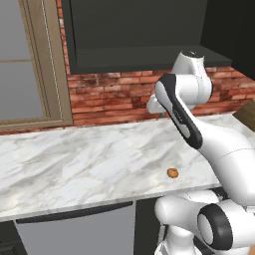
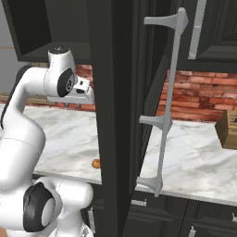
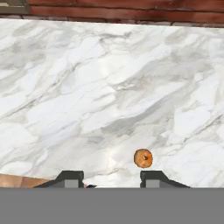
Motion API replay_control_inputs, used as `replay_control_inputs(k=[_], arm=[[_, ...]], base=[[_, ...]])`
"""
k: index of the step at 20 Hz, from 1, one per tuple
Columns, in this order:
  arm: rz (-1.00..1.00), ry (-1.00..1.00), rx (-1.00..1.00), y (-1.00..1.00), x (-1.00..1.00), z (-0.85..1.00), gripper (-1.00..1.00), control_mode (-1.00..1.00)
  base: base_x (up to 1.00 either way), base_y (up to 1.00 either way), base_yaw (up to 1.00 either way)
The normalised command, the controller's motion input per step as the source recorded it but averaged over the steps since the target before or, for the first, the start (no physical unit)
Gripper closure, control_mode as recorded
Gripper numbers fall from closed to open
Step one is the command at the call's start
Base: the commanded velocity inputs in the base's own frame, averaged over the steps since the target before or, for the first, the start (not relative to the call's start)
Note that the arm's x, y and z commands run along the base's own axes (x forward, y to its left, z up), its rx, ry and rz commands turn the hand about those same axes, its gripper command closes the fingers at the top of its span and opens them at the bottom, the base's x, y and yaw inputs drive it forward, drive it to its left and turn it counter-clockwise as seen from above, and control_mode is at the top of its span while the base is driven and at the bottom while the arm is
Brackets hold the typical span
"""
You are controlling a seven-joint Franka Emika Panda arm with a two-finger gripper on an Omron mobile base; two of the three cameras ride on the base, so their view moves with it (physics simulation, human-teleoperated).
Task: Pick the tangerine from the counter and place it in the cabinet. Then close the cabinet.
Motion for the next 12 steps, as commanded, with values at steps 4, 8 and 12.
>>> replay_control_inputs(k=[4,8,12], arm=[[0.00,0.00,0.00,0.00,-0.01,-0.15,-1.00,-1.00],[0.01,0.00,0.00,-0.07,-0.23,-0.37,-1.00,-1.00],[0.00,0.00,0.00,-0.21,-0.34,-0.30,-1.00,-1.00]], base=[[0.00,0.00,0.00],[0.00,0.00,0.00],[0.00,0.00,0.00]])
